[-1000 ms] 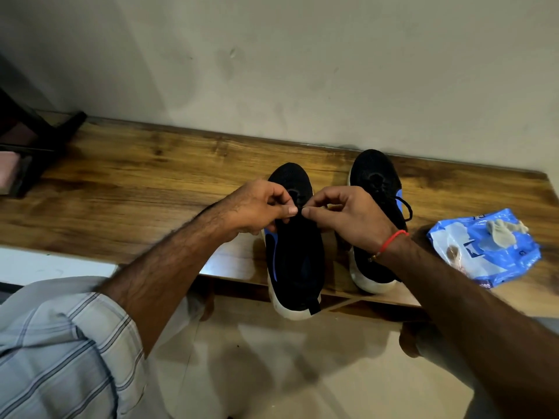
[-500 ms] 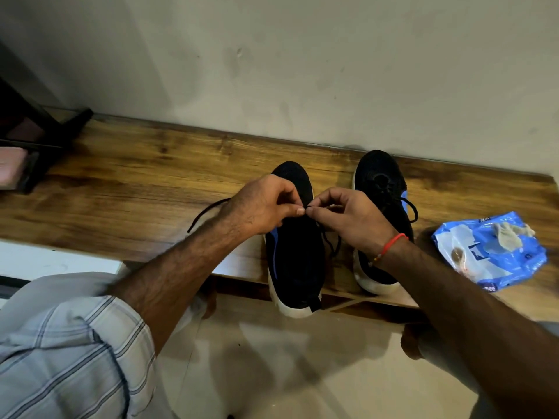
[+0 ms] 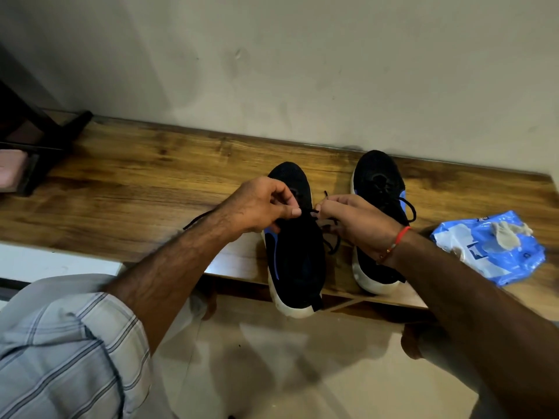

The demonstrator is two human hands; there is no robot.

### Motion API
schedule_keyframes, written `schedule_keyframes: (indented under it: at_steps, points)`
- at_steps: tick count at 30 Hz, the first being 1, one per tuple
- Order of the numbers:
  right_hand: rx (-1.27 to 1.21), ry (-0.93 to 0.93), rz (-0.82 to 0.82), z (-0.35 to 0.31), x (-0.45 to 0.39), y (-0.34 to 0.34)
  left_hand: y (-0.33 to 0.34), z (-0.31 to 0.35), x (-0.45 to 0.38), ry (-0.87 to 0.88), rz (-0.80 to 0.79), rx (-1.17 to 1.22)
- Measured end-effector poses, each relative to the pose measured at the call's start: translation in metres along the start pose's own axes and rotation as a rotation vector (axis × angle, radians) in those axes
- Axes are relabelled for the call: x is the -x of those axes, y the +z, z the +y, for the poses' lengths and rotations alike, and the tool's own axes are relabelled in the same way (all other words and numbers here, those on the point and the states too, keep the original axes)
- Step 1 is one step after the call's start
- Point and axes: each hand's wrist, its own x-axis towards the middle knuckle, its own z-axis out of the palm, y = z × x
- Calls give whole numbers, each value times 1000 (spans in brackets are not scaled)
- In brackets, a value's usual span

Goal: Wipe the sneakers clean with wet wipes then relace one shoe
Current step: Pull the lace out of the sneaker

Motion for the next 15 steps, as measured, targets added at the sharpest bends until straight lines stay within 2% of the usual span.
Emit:
schedule_keyframes:
  at_steps: [3,6,12,15]
  points:
    - [99,-22,2,1,-1,-1,2,0,1,-31,-6,-1]
    - [171,-57,12,0,-2,0,7,1,1,-50,54,16]
    - [214,-145,35,2,0,3,11,7,4,-18,94,19]
    - [209,-156,63,2,0,3,9,7,4,-12,176,-34]
